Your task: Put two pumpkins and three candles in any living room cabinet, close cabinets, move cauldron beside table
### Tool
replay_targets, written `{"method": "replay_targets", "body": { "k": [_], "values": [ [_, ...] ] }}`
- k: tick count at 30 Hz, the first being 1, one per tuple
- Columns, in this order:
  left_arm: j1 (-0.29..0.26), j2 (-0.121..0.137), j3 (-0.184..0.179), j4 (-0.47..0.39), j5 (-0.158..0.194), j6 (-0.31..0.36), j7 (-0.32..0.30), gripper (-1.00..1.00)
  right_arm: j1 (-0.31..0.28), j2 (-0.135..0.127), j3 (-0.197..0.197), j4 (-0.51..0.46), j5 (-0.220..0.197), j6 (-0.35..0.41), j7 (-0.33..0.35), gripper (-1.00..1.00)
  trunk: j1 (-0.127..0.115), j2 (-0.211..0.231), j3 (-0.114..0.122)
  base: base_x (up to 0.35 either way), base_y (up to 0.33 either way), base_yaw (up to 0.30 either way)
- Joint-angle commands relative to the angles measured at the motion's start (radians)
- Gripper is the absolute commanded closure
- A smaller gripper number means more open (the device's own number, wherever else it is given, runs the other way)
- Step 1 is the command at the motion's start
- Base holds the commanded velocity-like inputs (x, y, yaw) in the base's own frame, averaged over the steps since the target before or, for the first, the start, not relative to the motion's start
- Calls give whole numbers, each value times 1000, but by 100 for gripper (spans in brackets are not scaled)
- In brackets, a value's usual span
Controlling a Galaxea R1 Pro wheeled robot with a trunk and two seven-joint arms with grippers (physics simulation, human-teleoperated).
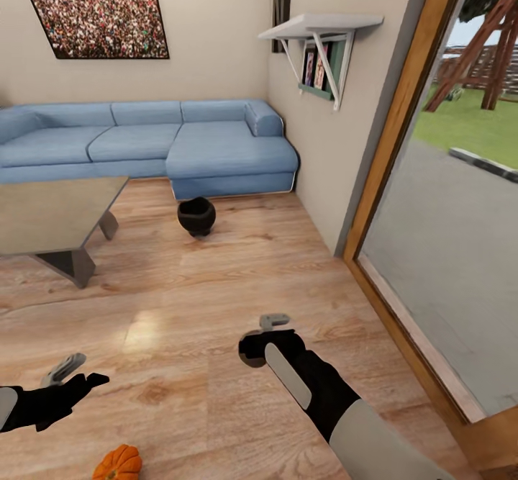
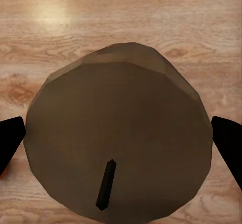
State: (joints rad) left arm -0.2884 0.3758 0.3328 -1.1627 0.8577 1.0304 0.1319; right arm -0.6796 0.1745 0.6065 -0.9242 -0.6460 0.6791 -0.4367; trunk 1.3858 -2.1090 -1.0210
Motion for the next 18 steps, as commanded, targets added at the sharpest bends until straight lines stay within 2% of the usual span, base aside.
{"method": "replay_targets", "body": {
  "k": [1, 13, 18],
  "values": [
    [0, 0, 0, 0, 0, 0, 0, -100, 0, 0, 1, 0, 0, -1, 0, 100, -4, 7, 3, 0, 0, 50],
    [0, 0, 0, 0, 0, -1, 0, -100, 0, 0, 10, 1, 0, -3, -6, 100, -50, 91, 40, 0, 0, 236],
    [0, 0, 0, 0, 0, -1, 0, -100, 0, 0, 15, 1, 0, -3, -7, 100, -69, 126, 56, 0, 0, 40]
  ]
}}
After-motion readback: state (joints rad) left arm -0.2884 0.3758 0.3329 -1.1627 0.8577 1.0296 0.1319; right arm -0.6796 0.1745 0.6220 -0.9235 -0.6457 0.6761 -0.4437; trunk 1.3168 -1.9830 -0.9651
